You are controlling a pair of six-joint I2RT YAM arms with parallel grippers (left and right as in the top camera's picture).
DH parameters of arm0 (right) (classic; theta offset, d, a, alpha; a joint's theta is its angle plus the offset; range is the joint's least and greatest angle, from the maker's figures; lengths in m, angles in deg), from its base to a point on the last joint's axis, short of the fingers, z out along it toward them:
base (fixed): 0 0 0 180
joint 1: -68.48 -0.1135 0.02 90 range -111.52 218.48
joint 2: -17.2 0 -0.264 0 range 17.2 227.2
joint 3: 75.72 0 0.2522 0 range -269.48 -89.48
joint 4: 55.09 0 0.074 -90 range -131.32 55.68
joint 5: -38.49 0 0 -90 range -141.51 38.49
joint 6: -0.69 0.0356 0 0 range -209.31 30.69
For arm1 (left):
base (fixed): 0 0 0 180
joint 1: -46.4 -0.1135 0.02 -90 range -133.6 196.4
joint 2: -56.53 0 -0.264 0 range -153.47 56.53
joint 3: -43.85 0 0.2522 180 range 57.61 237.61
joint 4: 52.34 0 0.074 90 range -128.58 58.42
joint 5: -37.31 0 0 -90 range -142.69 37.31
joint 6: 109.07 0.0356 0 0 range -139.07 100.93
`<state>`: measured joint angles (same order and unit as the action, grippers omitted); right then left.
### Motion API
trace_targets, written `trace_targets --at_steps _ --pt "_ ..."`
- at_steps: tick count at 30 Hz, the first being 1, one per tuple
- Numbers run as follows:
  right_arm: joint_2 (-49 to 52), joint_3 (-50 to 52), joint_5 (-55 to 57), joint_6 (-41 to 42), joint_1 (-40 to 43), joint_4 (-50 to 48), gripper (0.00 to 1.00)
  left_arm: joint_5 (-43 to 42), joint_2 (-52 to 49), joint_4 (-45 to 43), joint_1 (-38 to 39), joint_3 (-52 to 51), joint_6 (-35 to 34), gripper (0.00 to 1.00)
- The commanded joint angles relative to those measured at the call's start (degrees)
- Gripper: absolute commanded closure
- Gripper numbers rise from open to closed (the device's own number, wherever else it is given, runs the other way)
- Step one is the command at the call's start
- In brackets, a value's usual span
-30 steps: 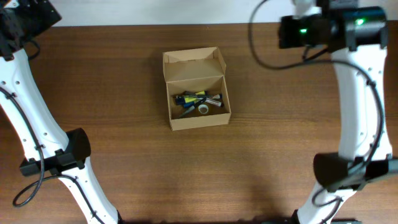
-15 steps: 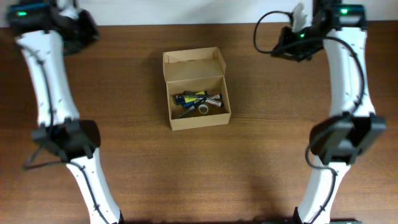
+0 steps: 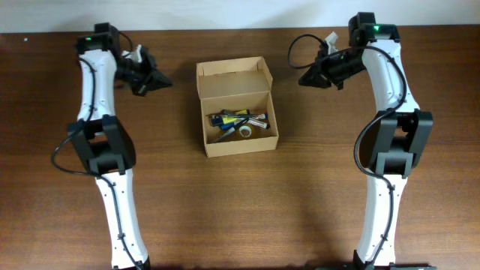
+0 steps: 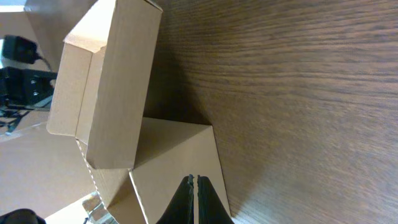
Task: Pack container
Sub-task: 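Move both grippers to the box's raised lid flap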
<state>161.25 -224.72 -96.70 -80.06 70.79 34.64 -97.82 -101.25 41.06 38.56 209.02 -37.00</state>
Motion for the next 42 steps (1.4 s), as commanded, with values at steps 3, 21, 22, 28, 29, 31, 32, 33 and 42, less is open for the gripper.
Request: trace_targets --at_steps 3,21,22,28,29,31,32,33,42 --pt "3.1 0.3 -5.4 0.3 -1.5 -1.9 0.96 -7.0 -4.0 -2.9 3.8 0.2 0.9 0.98" --pt "9.1 0.4 -12.7 0.1 -5.7 -6.4 0.96 -10.8 -8.2 -12.2 6.1 0.2 -2.4 0.98" --pt "9.1 0.4 -13.6 0.1 -6.0 -7.8 0.96 -11.4 -8.2 -13.1 6.1 0.2 -2.4 0.98" --pt "9.2 0.4 -16.3 2.1 -6.5 -14.2 0.96 -16.9 -8.2 -18.5 6.1 0.2 -2.4 0.98" --pt "9.2 0.4 -16.3 2.1 -6.5 -14.8 0.96 -17.3 -8.2 -19.2 6.1 0.2 -2.4 0.99" --pt "9.2 0.4 -17.2 2.2 -6.5 -16.5 0.96 -18.7 -8.2 -20.5 6.1 0.2 -2.4 0.98" --pt "9.2 0.4 -17.9 2.2 -6.5 -17.6 0.96 -19.7 -8.2 -21.4 6.1 0.2 -2.4 0.98" --pt "9.2 0.4 -18.5 2.2 -6.5 -18.8 0.96 -20.5 -8.2 -22.4 6.1 0.2 -3.1 0.99" --pt "9.0 -0.7 -25.2 3.5 -6.6 -25.7 0.96 -27.1 -8.2 -32.3 6.1 5.2 -11.0 0.98"
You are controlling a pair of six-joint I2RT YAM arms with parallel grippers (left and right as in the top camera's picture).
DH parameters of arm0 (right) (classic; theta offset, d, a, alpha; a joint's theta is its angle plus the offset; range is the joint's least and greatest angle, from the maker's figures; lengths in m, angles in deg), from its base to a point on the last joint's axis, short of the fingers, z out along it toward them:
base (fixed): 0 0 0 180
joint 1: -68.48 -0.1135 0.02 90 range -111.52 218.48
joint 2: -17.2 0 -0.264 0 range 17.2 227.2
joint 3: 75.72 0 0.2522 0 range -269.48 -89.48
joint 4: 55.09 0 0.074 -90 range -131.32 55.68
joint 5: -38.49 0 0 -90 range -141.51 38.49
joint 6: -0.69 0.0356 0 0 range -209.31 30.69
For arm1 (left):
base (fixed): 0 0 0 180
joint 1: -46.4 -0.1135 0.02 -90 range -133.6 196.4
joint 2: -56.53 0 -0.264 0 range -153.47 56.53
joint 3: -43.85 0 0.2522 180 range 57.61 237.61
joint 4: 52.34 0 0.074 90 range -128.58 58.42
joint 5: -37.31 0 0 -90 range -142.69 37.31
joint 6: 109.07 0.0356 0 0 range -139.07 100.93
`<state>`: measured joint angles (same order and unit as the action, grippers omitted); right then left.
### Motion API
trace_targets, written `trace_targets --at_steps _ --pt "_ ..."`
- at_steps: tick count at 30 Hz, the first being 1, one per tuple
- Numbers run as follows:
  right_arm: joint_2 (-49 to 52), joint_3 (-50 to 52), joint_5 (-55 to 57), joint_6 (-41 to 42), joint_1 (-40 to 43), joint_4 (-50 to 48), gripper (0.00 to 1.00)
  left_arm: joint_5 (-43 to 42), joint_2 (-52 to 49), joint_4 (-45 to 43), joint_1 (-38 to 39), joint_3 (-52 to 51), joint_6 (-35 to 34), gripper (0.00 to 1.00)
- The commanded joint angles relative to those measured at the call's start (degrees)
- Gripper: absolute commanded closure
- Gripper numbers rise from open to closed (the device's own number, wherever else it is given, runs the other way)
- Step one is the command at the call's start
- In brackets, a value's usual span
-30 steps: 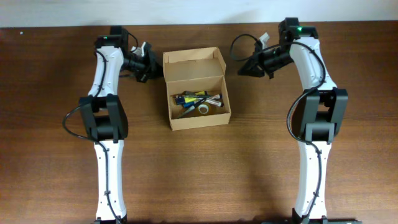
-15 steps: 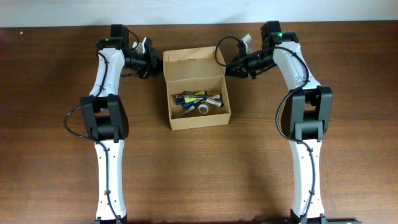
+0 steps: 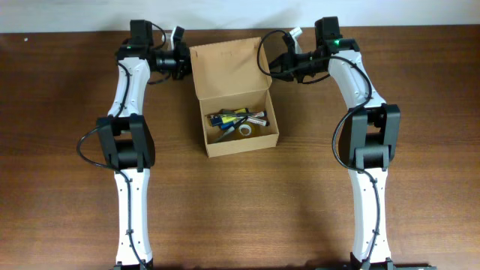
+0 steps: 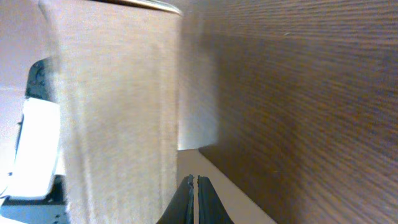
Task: Pack container
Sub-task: 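Move both grippers to the box's raised lid flap, then push the lid forward and down with both grippers to close it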
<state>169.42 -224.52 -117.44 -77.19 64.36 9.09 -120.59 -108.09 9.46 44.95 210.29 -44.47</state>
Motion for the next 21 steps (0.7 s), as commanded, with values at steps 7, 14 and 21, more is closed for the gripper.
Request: trace_targets --at_steps 7,14,21 --pt "-1.6 -5.3 -3.1 0.6 -1.9 -0.1 0.96 -4.2 -1.3 1.1 0.0 15.5 -7.6 0.99" --pt "-4.7 -13.8 5.2 0.2 -4.2 6.1 0.96 -2.6 -1.3 12.3 1.1 26.4 -7.6 0.98" --pt "-7.4 -25.0 20.2 -6.1 -6.8 20.5 0.96 5.9 3.3 29.6 2.0 27.2 1.6 0.98"
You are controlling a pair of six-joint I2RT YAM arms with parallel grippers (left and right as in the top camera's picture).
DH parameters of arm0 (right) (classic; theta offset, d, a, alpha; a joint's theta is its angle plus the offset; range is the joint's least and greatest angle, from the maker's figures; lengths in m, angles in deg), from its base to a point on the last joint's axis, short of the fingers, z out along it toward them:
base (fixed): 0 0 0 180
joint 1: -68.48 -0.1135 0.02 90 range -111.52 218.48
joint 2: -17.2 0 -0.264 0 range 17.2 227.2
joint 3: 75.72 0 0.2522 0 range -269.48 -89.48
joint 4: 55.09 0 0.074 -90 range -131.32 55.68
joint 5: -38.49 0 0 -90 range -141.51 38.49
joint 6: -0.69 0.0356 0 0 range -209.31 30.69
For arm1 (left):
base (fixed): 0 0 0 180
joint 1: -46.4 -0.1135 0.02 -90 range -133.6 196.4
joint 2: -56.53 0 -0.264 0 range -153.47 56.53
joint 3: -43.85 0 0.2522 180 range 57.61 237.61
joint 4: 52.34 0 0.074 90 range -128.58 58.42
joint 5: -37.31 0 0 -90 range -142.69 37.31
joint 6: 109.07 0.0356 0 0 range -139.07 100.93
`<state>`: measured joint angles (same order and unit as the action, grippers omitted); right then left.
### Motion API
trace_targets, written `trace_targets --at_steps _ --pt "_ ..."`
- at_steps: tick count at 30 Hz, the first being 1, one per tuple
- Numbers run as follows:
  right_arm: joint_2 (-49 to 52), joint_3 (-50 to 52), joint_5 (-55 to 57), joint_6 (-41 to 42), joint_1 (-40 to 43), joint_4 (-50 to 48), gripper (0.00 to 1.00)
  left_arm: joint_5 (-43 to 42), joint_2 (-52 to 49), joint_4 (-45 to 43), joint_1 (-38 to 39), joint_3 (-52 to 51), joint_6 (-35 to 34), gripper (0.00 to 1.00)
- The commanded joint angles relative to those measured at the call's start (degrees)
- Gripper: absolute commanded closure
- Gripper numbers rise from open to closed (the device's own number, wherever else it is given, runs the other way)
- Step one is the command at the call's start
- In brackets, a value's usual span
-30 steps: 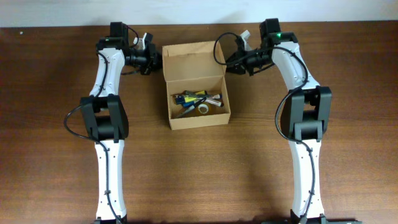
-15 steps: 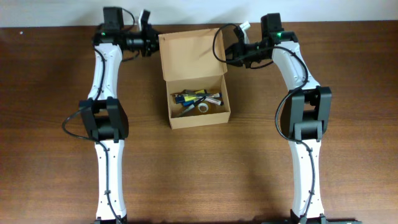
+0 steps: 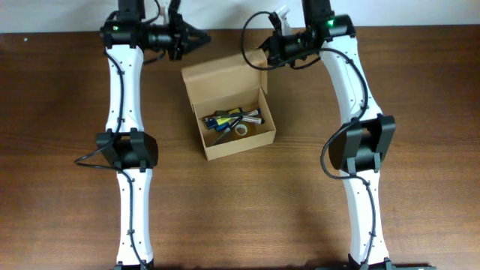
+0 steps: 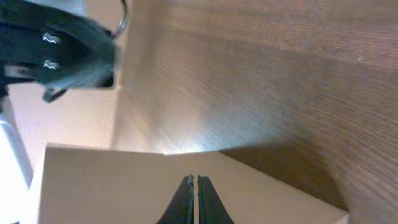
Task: Pack container
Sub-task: 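Push the lid forward and down with both grippers to close it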
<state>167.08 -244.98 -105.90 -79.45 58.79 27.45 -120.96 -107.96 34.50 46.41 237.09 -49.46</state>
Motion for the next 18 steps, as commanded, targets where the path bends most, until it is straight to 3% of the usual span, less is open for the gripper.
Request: trace_targets --at_steps 1,5,9,13,18 --pt "-5.3 -5.9 10.8 -4.1 -1.6 4.0 0.96 9.7 4.3 8.3 0.7 0.4 9.2 0.99" --pt "-5.4 -10.5 16.1 -7.0 -2.8 12.3 0.96 19.5 8.2 18.2 1.8 0.4 15.4 0.98" --pt "-5.6 -13.3 20.2 -9.6 -3.9 19.1 0.96 23.7 11.5 22.9 2.7 0.4 17.3 0.98" --pt "-6.2 -17.1 28.2 -11.7 -6.1 24.6 0.96 27.5 15.2 23.6 3.9 0.3 18.5 0.98" --pt "-8.1 -22.2 37.5 -12.6 -8.7 28.5 0.96 40.2 21.0 23.6 6.3 0.1 18.5 0.98"
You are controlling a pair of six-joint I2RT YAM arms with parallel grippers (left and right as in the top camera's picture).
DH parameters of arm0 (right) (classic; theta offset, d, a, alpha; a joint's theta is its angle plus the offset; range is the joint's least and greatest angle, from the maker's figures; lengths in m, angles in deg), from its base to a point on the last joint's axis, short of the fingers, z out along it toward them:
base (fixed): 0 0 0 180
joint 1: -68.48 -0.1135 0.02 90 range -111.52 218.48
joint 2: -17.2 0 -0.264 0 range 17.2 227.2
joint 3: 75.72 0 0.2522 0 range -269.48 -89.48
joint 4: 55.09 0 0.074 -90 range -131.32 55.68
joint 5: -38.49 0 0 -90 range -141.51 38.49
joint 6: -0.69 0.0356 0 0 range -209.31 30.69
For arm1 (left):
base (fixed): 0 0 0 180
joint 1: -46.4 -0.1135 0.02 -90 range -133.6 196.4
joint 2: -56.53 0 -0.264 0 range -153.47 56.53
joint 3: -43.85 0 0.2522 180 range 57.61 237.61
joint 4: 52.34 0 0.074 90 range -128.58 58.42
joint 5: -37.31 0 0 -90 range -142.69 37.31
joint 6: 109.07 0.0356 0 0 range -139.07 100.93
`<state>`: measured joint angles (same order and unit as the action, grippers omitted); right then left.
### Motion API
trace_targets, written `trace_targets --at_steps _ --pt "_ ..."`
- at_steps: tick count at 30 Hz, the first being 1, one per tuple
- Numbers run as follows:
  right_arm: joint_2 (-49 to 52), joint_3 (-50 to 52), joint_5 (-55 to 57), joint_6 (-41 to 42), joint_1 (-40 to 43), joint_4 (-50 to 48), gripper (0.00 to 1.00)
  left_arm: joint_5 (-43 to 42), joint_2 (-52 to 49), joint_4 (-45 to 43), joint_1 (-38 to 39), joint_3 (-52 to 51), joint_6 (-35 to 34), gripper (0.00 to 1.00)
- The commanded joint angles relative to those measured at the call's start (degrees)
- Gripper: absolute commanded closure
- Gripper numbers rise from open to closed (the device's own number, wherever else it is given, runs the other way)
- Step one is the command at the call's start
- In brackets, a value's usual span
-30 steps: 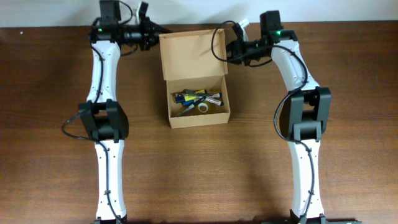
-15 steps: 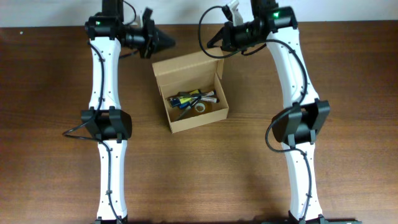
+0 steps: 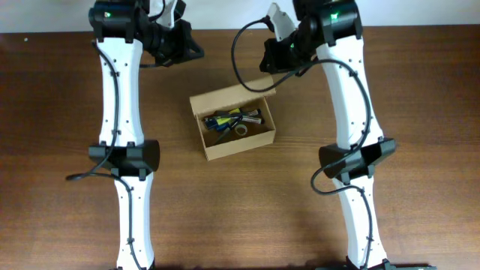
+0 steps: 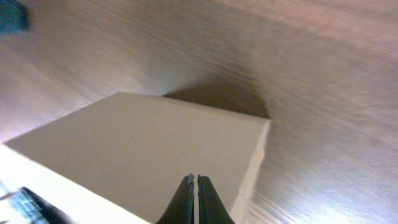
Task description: Pack container
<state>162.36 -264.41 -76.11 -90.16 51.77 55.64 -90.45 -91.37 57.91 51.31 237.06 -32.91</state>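
Observation:
A small open cardboard box (image 3: 241, 146) stands mid-table with pens, markers and a tape roll (image 3: 237, 123) inside. Its hinged lid (image 3: 229, 100) is raised at the back and shows only as a narrow band; the contents remain uncovered. My right gripper (image 3: 268, 66) is shut, above and just behind the lid's right corner. In the right wrist view its fingertips (image 4: 194, 181) point at the lid's plain outer face (image 4: 149, 140), with nothing between them. My left gripper (image 3: 192, 49) hangs behind the lid's left corner, apart from it, and looks shut.
Dark wooden tabletop (image 3: 390, 112) lies all around the box. A pale wall strip (image 3: 225, 13) runs along the table's far edge. Both white arms reach from the near edge up either side of the box.
The lid has tipped further forward and shows as a narrower band. My right gripper has moved forward and now looks down on the lid's outer face. The left gripper has dropped slightly toward the box.
At first the lid lay open behind the box, with both shut grippers off to either side. Then both were at the lid's rear corners and the lid was raised. Later it stood steeper with the grippers behind it, and now it leans toward the box.

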Motion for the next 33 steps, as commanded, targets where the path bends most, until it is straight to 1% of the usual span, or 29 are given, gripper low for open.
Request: trace_targets --at_steps 1,4,7,10,12,16,20,23,27,30,33 --pt "-4.3 -2.8 7.8 -1.9 -2.0 0.3 0.96 11.9 5.5 0.2 1.9 0.2 2.0 0.98" --pt "-7.0 -2.7 10.3 -1.9 -2.9 0.4 0.96 17.6 9.4 0.2 3.7 -1.5 2.0 0.98" --pt "-9.0 -2.7 12.6 -1.7 -3.2 0.4 0.96 24.1 13.6 0.2 5.3 -5.5 2.3 0.99" --pt "-10.4 -2.7 14.2 -0.2 -3.2 0.4 0.96 30.2 18.1 0.2 7.0 -12.2 2.9 0.99" --pt "-10.9 -2.4 14.8 -0.2 -3.7 0.4 0.96 32.7 20.6 0.2 7.9 -16.4 3.3 0.99" --pt "-14.2 -0.2 18.6 -0.2 -7.0 0.4 0.96 39.4 26.3 0.2 10.0 -25.6 4.2 0.99" --pt "-21.2 6.0 23.4 -0.2 -11.8 0.4 0.96 40.5 32.4 0.2 10.8 -33.5 4.5 0.98" --pt "-25.7 12.6 30.9 -0.2 -15.5 0.4 0.96 43.6 36.5 0.2 10.8 -39.0 4.5 0.98" --pt "-25.9 21.4 31.7 -0.2 -16.2 0.2 0.96 44.2 38.4 -0.9 10.8 -44.6 4.5 0.98" --pt "-25.1 29.6 31.6 -0.2 -15.3 -1.9 0.96 43.5 38.4 -6.2 10.8 -50.2 4.6 0.98" --pt "-24.9 38.8 29.8 -0.3 -13.9 -8.2 0.96 39.9 38.4 -13.4 10.8 -57.1 5.9 0.98"
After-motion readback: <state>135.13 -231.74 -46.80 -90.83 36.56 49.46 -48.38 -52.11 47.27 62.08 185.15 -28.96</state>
